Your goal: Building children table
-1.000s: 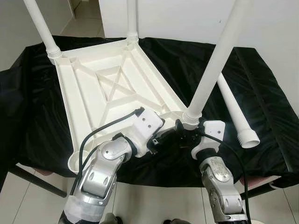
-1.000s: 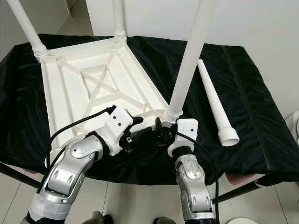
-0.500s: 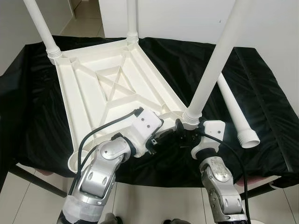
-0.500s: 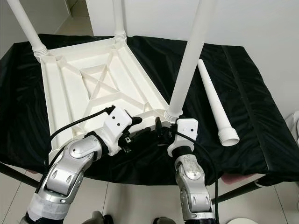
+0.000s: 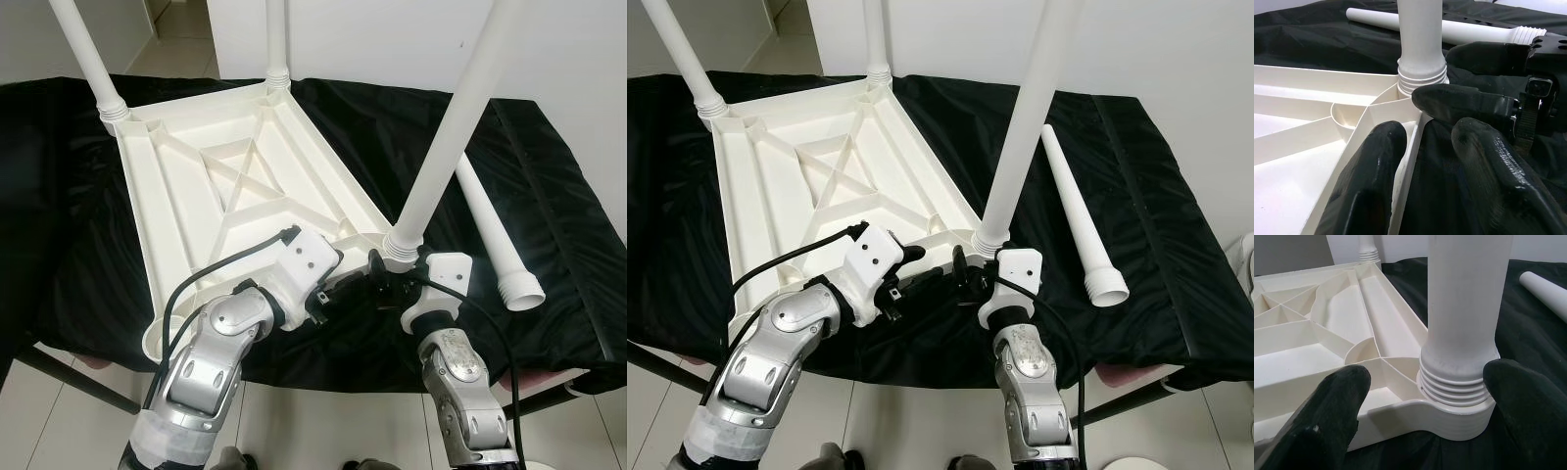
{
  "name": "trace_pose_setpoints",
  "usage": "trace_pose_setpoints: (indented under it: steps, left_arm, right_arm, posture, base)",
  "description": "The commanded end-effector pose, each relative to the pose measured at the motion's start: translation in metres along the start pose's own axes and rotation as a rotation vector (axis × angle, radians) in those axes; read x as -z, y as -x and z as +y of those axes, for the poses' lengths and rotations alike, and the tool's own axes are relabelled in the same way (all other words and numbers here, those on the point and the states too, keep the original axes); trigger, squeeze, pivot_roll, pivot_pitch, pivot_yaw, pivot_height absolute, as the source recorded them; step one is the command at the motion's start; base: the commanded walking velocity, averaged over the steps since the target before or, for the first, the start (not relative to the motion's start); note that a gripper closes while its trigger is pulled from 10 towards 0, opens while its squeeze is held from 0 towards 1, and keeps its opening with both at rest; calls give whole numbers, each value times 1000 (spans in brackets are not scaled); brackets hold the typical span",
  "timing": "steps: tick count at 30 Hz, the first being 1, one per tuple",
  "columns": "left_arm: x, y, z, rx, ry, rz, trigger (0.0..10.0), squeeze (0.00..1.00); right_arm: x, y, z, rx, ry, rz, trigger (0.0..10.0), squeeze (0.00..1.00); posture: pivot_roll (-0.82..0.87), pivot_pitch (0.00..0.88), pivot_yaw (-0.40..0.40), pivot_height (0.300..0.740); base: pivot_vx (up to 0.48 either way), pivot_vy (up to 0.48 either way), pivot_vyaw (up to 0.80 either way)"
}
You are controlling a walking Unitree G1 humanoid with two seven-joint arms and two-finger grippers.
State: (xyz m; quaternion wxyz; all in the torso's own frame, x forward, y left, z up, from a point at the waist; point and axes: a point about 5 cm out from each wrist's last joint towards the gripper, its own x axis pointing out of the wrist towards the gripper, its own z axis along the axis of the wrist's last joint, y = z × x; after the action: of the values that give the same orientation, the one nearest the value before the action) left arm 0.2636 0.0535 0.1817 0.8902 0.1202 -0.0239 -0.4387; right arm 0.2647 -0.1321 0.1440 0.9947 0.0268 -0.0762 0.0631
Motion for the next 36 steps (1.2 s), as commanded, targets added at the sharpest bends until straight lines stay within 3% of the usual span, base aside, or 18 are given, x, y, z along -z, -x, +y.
trace_pose_setpoints:
  steps: [1, 36]
  left_arm:
    - [-2, 0, -1, -29, -3, -5, 10000, 0]
    - [-3, -1, -2, -14, -12, -8, 10000, 0]
  right_arm:
    - [3, 0, -1, 6, 2, 9, 10000, 0]
    - [4, -2, 3, -8, 5, 5, 10000, 0]
  posture:
    - [-118, 123, 30, 740]
    - [-117, 98, 30, 740]
  base:
    - [0, 0, 0]
    - [0, 0, 0]
